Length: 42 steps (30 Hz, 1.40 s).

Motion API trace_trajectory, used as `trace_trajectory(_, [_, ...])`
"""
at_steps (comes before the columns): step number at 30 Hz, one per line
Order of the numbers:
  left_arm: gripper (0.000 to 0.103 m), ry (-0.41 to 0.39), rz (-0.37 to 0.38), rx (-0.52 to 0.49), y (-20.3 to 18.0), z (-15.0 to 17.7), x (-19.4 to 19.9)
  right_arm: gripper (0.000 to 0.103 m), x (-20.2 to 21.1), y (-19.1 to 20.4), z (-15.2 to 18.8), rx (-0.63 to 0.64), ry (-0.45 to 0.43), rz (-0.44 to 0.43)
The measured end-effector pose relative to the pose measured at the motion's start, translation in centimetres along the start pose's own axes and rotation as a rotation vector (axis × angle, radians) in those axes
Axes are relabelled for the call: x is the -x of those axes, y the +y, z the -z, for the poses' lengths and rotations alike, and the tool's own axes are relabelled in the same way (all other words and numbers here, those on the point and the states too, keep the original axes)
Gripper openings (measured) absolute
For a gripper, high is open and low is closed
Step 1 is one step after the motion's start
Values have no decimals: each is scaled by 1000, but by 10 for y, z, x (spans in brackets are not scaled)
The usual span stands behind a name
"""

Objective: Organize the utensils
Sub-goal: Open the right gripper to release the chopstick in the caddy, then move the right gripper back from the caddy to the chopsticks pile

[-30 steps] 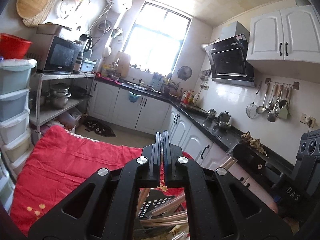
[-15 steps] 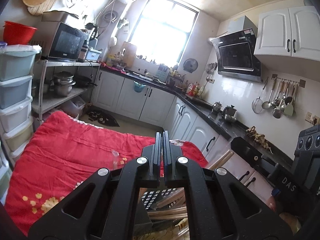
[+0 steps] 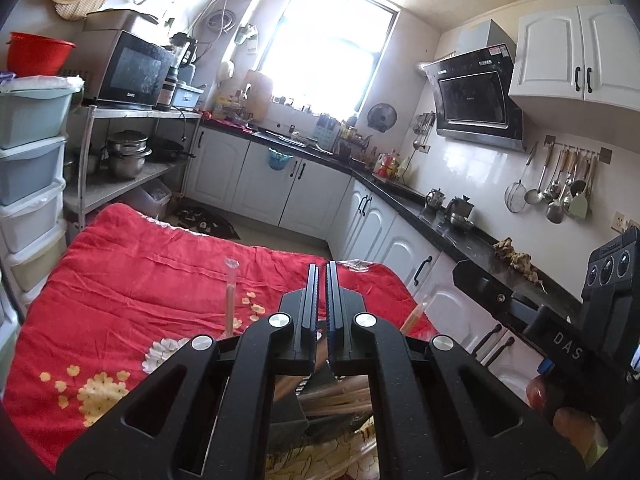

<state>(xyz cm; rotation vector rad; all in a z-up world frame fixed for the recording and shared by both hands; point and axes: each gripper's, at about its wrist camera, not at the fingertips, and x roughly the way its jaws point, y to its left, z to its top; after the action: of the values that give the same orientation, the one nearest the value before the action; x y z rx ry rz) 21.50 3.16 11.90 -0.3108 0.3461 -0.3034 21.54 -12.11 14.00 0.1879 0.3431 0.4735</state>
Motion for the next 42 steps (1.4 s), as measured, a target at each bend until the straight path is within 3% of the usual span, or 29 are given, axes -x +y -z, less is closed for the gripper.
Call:
trace_trajectory(7, [26,-4,-1,15,1,5,10,27,11,-5,2,-2,-5,14])
trace_trajectory(9, [38,-14,-4,18,1,5,16,31,14,-6,4,-1,0,18])
trace_trajectory(16, [59,-26,15,48,2,8,31,41,29,-5,10,28,-2,36])
trace_trajectory(19, [71,-31,13,54,2,10,37,44,35,-4,11,42,-5,40])
trace_trajectory(21, [85,-31,11,60,2,12,41,48,38,-4,13,48,-3,39])
trace_trajectory(23, [91,-34,8,66,3,14,44,50,41,-2,16,55,-1,41])
trace_trajectory(30, [92,-34,5,92,9,23,58,58,50,-2,25,57,8,39])
trace_trajectory(42, [92,-31,-9,122,16,40,71,63,63,5,40,78,31,40])
